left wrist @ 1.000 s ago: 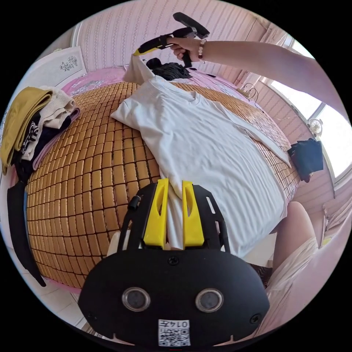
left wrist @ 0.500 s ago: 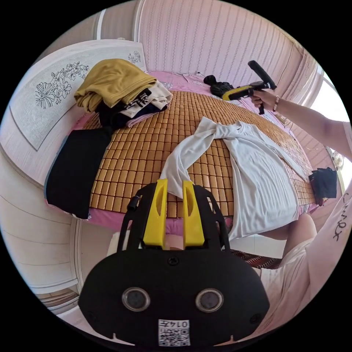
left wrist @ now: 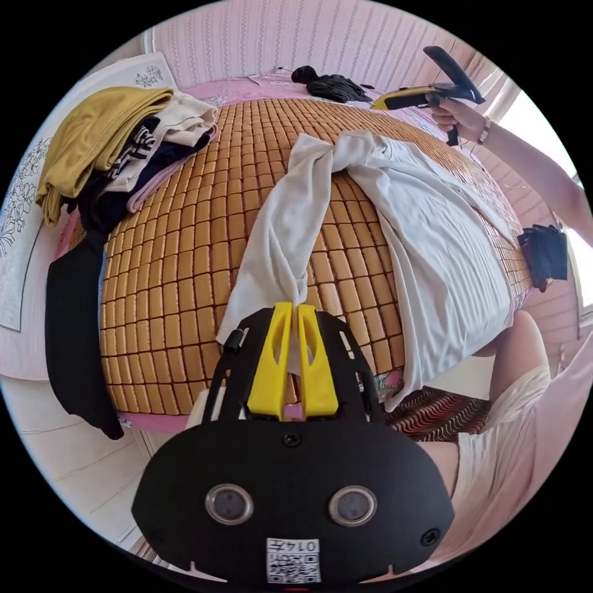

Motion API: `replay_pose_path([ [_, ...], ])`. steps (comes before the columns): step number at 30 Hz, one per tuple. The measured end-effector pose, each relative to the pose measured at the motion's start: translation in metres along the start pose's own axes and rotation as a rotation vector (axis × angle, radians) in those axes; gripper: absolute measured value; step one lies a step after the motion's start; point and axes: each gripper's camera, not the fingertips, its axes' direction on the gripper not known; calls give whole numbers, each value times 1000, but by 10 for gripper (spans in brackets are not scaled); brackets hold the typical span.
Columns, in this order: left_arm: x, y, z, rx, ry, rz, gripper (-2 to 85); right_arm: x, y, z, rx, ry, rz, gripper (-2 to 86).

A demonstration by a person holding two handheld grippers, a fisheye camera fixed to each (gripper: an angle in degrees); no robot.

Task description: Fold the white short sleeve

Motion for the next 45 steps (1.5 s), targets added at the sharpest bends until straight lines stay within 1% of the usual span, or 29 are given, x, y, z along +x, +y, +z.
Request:
replay_pose_path([
  [2, -5, 8, -12, -14, -70, 7, -4, 13, 4, -10, 60, 10, 41, 2],
  [3, -8, 11, -17, -5, -72, 1, -5, 20, 5, -9, 71, -29, 66, 7],
  [5, -22, 20, -35, 41, -18, -35, -8, 19, 3, 9, 32, -105, 65, 21],
  [7, -32, 24, -43, 59, 10, -69, -8, 8, 2, 55, -94, -156, 83, 101],
  [8, -37, 26, -47, 73, 11, -82, -8, 6, 2, 68, -137, -159, 92, 108],
  [9, -39, 26, -49, 78, 12, -82, -8, 3, 3, 91, -222, -152, 96, 111],
  [10, -43, 27, -53, 88, 8, -82, -9, 2, 5, 104, -266, -137, 99, 101],
  [11, -47, 28, -58, 98, 8, -80, -9, 4, 7, 105, -266, -137, 107, 75],
  [12, -49, 28, -62, 103, 10, -77, -9, 9, 10, 95, -205, -160, 118, 22],
  [13, -54, 31, -72, 120, 13, -76, -9, 17, 14, 76, -111, -171, 150, 10],
  [15, -64, 37, -91, 158, 32, -87, -9, 34, 23, 44, -6, -159, 195, -1],
  [16, -72, 42, -107, 199, 80, -89, -9, 44, 29, 22, 58, -132, 214, -3],
  [19, -95, 57, -149, 294, 287, -55, -9, 62, 38, -16, 136, -31, 230, -5],
  [22, -132, 75, -179, 360, 313, -150, -8, 76, 37, -21, 143, 19, 250, -5],
  [23, -153, 83, -182, 359, 297, -241, -7, 79, 36, -19, 143, 25, 259, -5],
  [24, -162, 86, -183, 360, 275, -288, -6, 83, 35, -12, 142, 36, 277, -5],
  [26, -195, 99, -179, 306, 153, -421, 1, 90, 32, 1, 133, 68, 320, -4],
  [27, -204, 102, -176, 284, 120, -464, 3, 95, 31, 13, 123, 80, 350, -4],
  [28, -220, 110, -168, 248, 72, -551, 16, 100, 30, 25, 116, 66, 380, -3],
  [29, -234, 119, -159, 238, 58, -630, 28, 102, 29, 31, 113, 63, 398, -3],
  [31, -245, 131, -148, 212, 46, -694, 47, 109, 28, 55, 74, 81, 455, -2],
  [32, -245, 135, -142, 191, 32, -709, 63, 110, 27, 60, 61, 77, 463, -2],
  [36, -228, 137, -133, 196, 29, -678, 65, 112, 22, 82, 5, 109, 463, -2],
  [41, -219, 104, -136, 226, -156, -607, 77, 115, 16, 88, -36, 146, 448, -1],
  [42, -219, 98, -136, 227, -171, -592, 80, 116, 16, 87, -37, 148, 452, -1],
  [43, -222, 86, -131, 206, -212, -559, 84, 117, 16, 87, -36, 144, 458, -1],
  [45, -224, 66, -114, 101, -279, -498, 83, 118, 17, 86, -30, 138, 471, -1],
])
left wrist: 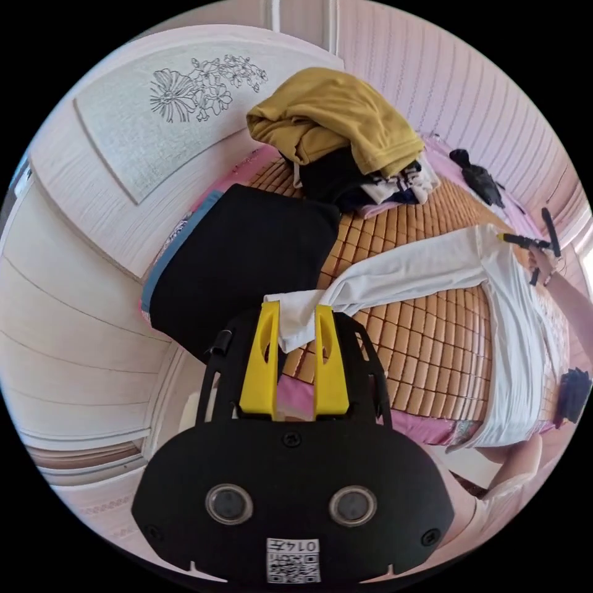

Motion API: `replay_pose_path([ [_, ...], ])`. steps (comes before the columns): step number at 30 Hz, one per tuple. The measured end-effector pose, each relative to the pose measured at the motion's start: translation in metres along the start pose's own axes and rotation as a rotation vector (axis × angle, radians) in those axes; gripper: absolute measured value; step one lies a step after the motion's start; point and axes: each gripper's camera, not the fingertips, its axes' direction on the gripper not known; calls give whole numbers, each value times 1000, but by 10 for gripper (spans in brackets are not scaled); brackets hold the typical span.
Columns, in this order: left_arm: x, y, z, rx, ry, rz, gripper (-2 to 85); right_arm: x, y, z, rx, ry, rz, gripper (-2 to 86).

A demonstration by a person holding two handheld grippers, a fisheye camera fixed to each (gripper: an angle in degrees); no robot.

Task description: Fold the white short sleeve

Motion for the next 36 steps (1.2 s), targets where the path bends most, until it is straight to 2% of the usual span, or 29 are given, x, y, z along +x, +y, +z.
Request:
replay_pose_path([
  [2, 12, -9, 21, -87, -118, 56, 55, 1, 1, -1, -1, -8, 7, -1],
  [6, 16, -6, 6, -73, -87, 79, 8, -2, 0, -8, 0, -6, -20, -1],
  [9, 17, 10, -32, -50, 4, 94, -3, -4, -1, -14, 6, -10, -47, -2],
  [12, 8, 26, -71, -69, 186, 54, -2, -7, -3, -15, 3, -14, -68, -1],
  [14, -15, 27, -84, -70, 295, -42, 5, -11, -4, -14, -2, -15, -75, -1],
  [16, -38, 22, -84, -32, 317, -160, 27, -16, -8, -9, -11, -29, -71, -1],
  [19, -57, 19, -75, 35, 275, -284, 47, -22, -10, -5, -16, -3, -41, -1],
  [21, -52, 19, -67, 20, 243, -282, 53, -24, -11, -4, -33, 11, -28, 0],
  [26, 6, 9, -53, -27, 100, -32, 72, -32, -14, -13, -40, 17, -40, 7],
  [31, 24, -16, -34, -18, -23, -23, 85, -47, -23, -38, 13, 81, -13, 40],
  [34, 27, -31, -5, -144, -21, -40, 78, -66, -30, -45, 47, 65, -68, 70],
  [36, 33, -33, 8, -205, -49, -20, 62, -78, -37, -36, -13, 58, -101, 93],
])
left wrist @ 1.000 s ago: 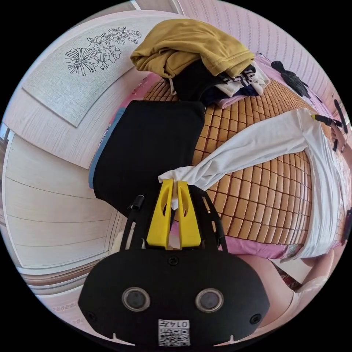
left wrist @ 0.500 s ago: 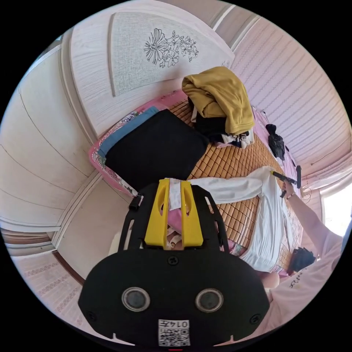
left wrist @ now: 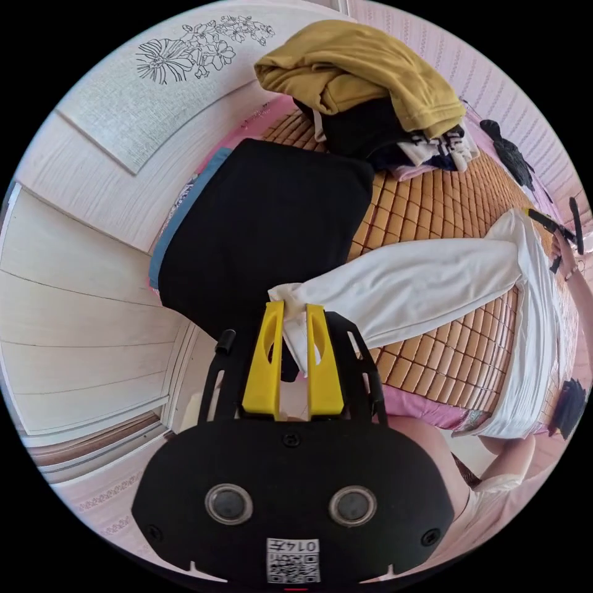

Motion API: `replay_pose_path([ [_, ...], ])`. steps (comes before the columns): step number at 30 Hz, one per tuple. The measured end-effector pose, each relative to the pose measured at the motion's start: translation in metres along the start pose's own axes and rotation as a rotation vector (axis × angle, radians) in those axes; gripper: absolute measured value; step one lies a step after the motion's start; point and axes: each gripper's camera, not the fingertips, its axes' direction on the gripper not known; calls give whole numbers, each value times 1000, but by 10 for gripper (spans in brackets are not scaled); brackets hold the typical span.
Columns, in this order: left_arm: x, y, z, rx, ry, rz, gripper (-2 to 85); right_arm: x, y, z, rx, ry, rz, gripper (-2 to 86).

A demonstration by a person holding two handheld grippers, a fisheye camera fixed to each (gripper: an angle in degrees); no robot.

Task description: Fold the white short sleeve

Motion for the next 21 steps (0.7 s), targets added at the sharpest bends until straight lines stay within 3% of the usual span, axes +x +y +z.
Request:
replay_pose_path([
  [5, 10, 0, 0, 44, 14, 17, -1, -8, -21, 10, -97, 73, 30, 67],
  [7, 12, 2, -7, 69, 34, 12, -7, -4, -27, -10, -68, 26, 26, 4],
  [10, 16, 12, -39, 216, 78, 47, -9, 9, -28, -35, -17, 22, 49, -7],
  [14, 20, 19, -61, 285, 60, 85, -8, 32, -23, -58, 57, -63, 199, -7],
  [18, 18, 6, -33, 191, 60, 18, 3, 33, -16, -65, 51, -158, 262, 2],
  [21, 11, -4, -3, 70, 157, -93, 63, 37, -4, -105, 113, -158, 197, 37],
])
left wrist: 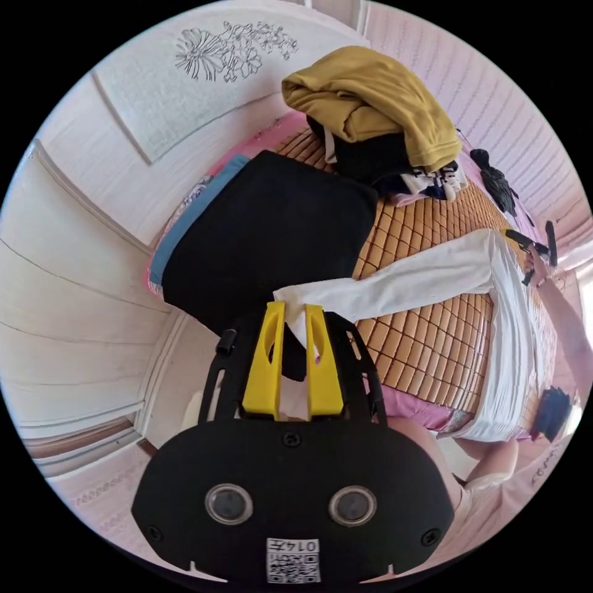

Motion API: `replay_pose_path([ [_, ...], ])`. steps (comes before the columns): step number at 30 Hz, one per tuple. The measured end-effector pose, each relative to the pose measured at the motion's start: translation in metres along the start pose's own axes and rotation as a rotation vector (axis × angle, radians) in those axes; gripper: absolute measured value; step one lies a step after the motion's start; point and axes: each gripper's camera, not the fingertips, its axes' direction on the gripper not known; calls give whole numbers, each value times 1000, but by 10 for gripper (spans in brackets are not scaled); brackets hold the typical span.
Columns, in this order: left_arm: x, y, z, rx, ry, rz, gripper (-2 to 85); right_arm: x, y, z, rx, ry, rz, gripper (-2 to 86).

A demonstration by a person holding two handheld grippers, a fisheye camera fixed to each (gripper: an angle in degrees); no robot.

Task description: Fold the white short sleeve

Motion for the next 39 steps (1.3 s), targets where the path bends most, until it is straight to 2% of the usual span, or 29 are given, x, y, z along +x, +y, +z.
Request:
replay_pose_path([
  [4, 10, 2, -14, 39, -20, -7, 81, 43, 23, -93, 85, 56, -54, 59],
  [9, 74, -13, -49, 175, -118, 172, 67, 89, 51, -132, -66, 260, -72, 78],
  [14, 218, -78, -24, 193, 152, 499, 69, 91, 53, -118, -98, 198, -62, 101],
  [17, 305, -116, 17, 135, 251, 601, 76, 88, 49, -98, -197, 177, -42, 73],
  [19, 351, -132, 39, 99, 320, 646, 79, 85, 46, -120, -136, 229, -73, 23],
  [23, 429, -155, 84, 59, 352, 676, 79, 104, 31, -160, -62, 283, -2, 6],
  [28, 478, -166, 121, 59, 217, 643, 77, 133, 15, -165, -164, 232, 118, 21],
  [32, 489, -170, 128, 52, 228, 611, 71, 138, 26, -203, -91, 215, 130, 50],
  [36, 486, -163, 115, 112, 251, 612, 64, 159, 100, -301, 51, 195, 176, 67],
  [39, 491, -141, 96, 170, 255, 695, 64, 187, 190, -362, 38, 370, 283, 76],
])
